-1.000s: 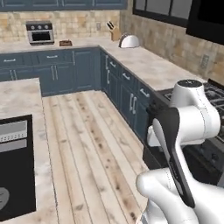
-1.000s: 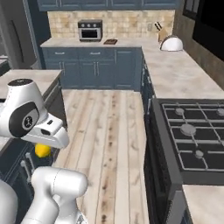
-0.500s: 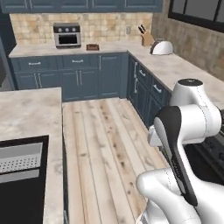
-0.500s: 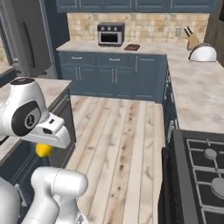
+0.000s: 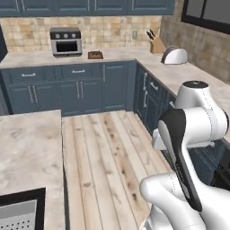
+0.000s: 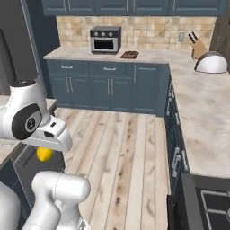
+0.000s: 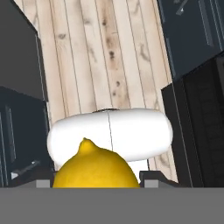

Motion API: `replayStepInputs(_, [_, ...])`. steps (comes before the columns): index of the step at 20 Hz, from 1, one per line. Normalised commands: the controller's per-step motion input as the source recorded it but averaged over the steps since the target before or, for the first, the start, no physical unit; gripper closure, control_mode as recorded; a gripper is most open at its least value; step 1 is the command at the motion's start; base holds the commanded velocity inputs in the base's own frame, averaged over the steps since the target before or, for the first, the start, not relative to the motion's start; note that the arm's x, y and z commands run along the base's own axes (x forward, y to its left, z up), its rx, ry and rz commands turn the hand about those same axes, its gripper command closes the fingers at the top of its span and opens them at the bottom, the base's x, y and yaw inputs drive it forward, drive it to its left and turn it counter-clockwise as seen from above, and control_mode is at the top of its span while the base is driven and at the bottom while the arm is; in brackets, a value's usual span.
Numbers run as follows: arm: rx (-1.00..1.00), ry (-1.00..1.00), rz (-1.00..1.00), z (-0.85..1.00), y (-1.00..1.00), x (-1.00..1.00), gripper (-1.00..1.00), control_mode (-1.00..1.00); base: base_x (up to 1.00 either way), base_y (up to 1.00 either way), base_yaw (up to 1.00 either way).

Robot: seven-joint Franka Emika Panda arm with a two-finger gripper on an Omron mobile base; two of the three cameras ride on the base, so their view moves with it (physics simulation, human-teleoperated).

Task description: Retrieve a lemon from the fridge and place it on the cutting board with the fish.

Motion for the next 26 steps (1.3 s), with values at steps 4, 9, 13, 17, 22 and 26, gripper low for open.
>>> replayStepInputs(4, [0.00,0.00,0.00,0.00,0.00,0.00,1.00,1.00,1.00,0.37,-0.13])
replayStepInputs(9, [0.00,0.00,0.00,0.00,0.00,0.00,1.00,1.00,1.00,0.35,-0.11])
replayStepInputs(13, [0.00,0.00,0.00,0.00,0.00,0.00,1.00,1.00,1.00,0.24,-0.08])
replayStepInputs(17, [0.00,0.00,0.00,0.00,0.00,0.00,1.00,1.00,1.00,0.12,-0.06])
replayStepInputs(22, [0.00,0.00,0.00,0.00,0.00,0.00,1.00,1.00,1.00,0.04,-0.03])
replayStepInputs(26, [0.00,0.00,0.00,0.00,0.00,0.00,1.00,1.00,1.00,0.00,-0.03])
